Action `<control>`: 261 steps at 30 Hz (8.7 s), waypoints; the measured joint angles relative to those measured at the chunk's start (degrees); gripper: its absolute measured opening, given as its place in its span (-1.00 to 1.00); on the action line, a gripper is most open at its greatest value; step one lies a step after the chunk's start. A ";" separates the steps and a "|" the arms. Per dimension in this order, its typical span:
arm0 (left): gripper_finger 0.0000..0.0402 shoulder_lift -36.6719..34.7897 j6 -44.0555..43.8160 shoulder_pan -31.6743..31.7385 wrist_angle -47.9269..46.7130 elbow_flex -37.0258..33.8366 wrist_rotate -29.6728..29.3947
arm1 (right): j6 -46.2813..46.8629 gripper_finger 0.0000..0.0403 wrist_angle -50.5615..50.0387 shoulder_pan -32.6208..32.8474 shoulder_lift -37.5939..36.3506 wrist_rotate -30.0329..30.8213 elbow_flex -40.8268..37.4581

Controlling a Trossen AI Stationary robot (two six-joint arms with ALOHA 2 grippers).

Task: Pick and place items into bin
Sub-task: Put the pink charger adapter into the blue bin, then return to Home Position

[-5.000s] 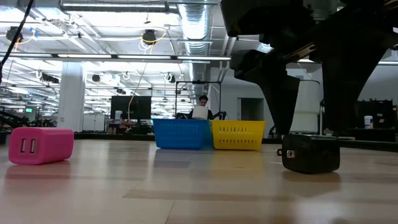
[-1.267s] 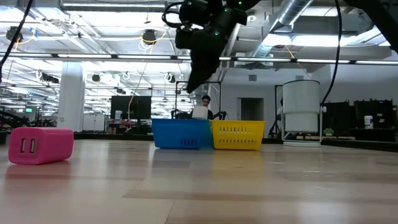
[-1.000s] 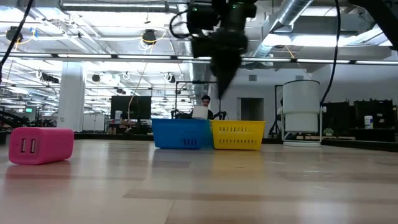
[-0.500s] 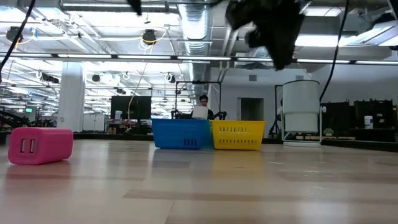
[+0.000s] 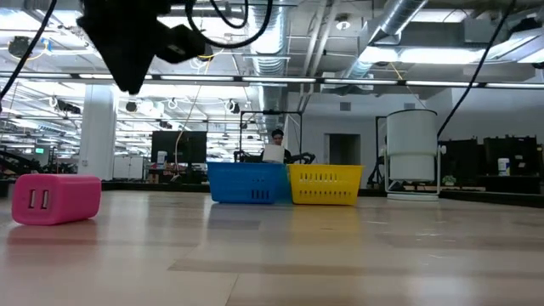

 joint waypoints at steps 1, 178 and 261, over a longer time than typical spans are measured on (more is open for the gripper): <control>-0.86 0.00 0.70 -0.22 1.24 -0.81 0.01 | 1.44 -0.41 0.00 0.76 -1.18 1.10 0.00; -0.36 14.47 57.21 -7.33 12.90 -1.71 -8.96 | 16.51 -0.41 -0.23 6.74 -8.42 13.63 0.02; -0.04 14.19 52.03 20.06 6.26 11.46 -51.39 | 22.99 -0.41 0.56 6.04 -8.42 14.92 0.02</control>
